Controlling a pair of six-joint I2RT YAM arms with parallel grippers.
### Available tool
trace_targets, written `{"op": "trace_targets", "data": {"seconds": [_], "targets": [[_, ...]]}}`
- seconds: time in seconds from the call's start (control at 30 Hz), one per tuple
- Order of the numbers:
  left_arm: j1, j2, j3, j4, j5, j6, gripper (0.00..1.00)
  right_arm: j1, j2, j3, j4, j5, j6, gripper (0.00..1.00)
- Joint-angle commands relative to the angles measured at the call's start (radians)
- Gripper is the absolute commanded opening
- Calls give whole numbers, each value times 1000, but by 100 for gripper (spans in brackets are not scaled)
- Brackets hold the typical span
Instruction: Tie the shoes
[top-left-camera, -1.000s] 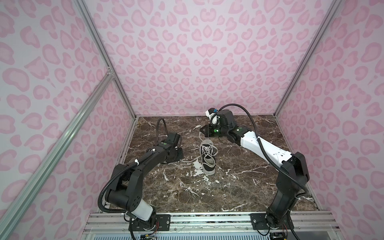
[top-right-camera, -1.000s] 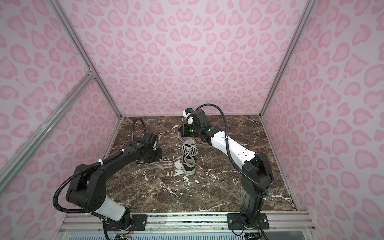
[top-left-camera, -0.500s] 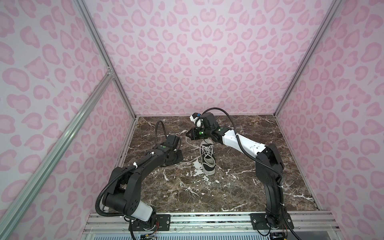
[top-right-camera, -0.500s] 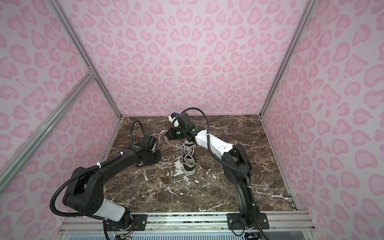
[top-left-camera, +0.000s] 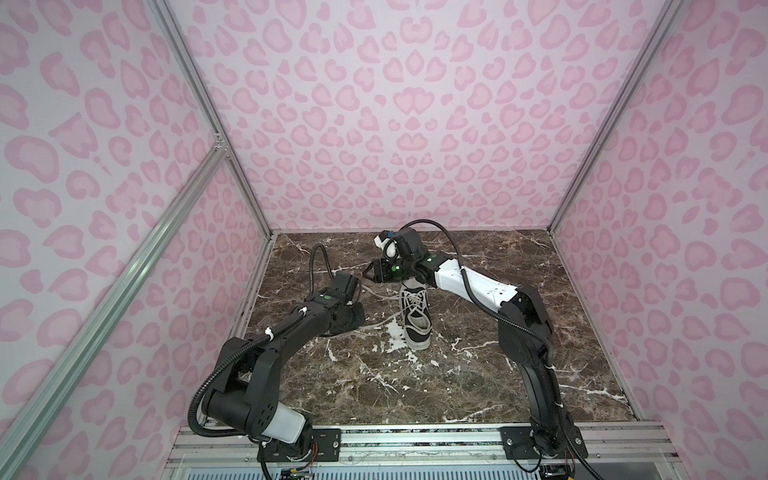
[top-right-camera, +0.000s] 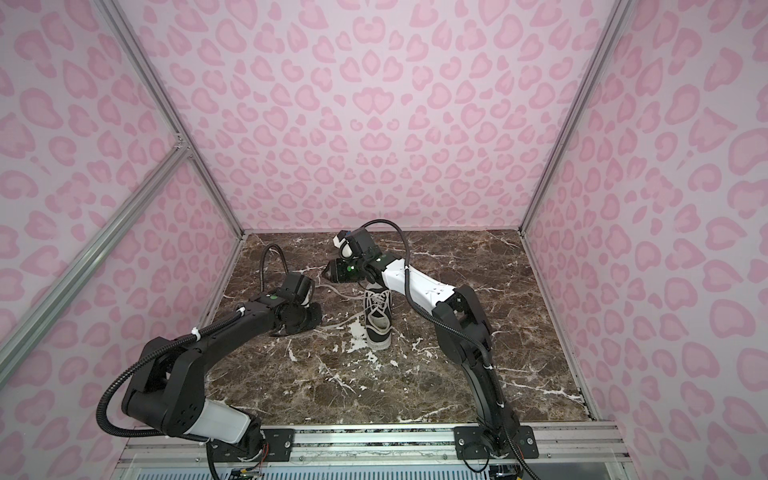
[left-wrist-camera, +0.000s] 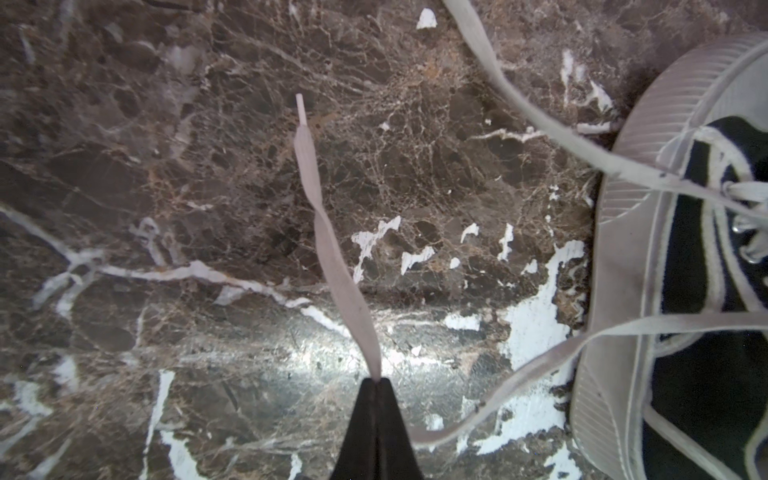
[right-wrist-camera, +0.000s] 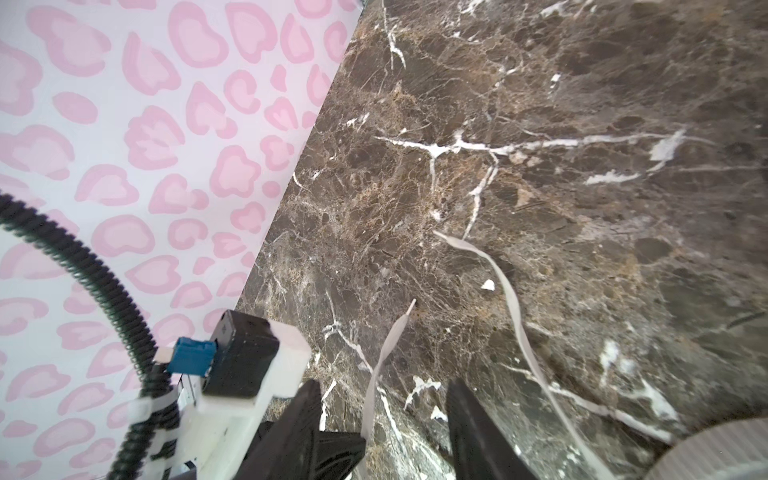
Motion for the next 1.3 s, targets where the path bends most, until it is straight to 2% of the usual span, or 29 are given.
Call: {"op": "trace_targets", "data": {"seconds": [0.0, 0.2, 0.3, 0.47, 0.6, 0.73, 0.97, 1.27], "targets": [[1, -7, -6, 11, -8, -15, 4, -19, -27, -11, -48, 45, -20, 57], [1, -16, 21, 7, 24, -27, 4, -92, -141, -145, -32, 59, -37, 60], [0, -26, 43, -4, 31, -33, 4, -133, -191, -188, -100, 66, -91, 60], [0, -22, 86, -26, 38, -30, 4, -97, -244, -213, -301, 223, -365, 59], [1, -15, 106, -28, 43, -29, 4, -54, -367, -439, -145, 288, -646, 60], [1, -19, 125, -46, 45, -24, 4, -34, -438, -571, -28, 269, -806, 63], [8, -57, 160, -78, 46, -19, 4, 17, -421, -599, 31, 187, -931, 63], [13, -81, 180, -100, 55, -18, 4, 79, -293, -507, 26, 180, -958, 60]]}}
